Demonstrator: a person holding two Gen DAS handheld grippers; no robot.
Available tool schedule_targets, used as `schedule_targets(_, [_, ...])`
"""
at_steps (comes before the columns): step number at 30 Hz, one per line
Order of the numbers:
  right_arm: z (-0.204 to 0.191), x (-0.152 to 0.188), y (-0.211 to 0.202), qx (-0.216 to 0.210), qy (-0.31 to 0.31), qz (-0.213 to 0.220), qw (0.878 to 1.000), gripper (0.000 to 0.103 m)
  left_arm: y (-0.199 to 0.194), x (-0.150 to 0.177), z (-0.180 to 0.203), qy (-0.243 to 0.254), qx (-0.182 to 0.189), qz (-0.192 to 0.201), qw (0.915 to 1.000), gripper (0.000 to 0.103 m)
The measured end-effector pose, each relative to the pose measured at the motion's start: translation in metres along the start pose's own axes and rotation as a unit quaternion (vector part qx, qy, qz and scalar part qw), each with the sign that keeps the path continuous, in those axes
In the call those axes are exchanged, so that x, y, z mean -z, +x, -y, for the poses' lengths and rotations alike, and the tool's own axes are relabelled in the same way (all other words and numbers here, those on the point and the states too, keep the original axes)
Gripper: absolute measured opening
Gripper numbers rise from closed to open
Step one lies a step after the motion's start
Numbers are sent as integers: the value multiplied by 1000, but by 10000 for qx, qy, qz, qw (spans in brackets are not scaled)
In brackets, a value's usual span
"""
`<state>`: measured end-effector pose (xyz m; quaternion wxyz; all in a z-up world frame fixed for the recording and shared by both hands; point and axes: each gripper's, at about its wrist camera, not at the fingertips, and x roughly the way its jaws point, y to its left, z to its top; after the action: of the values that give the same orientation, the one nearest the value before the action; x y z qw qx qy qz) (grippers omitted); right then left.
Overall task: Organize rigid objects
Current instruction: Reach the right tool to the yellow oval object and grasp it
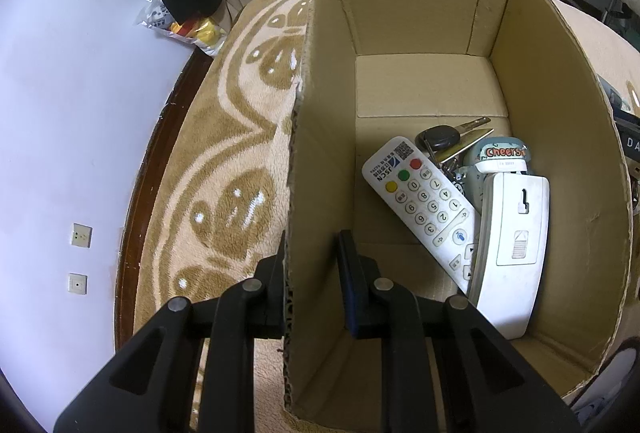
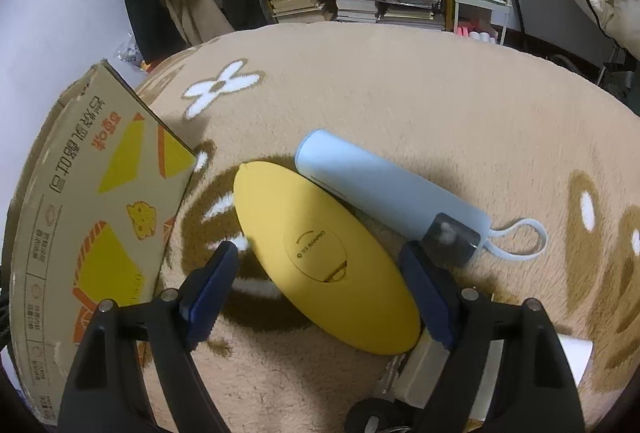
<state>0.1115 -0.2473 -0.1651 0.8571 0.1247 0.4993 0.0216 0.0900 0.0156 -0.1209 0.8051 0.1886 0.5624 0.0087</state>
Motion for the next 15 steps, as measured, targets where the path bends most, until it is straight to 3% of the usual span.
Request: schedule_targets(15, [-2, -3, 7, 93, -23, 10, 10000, 89, -1, 1, 5, 53, -64, 26, 10000, 20])
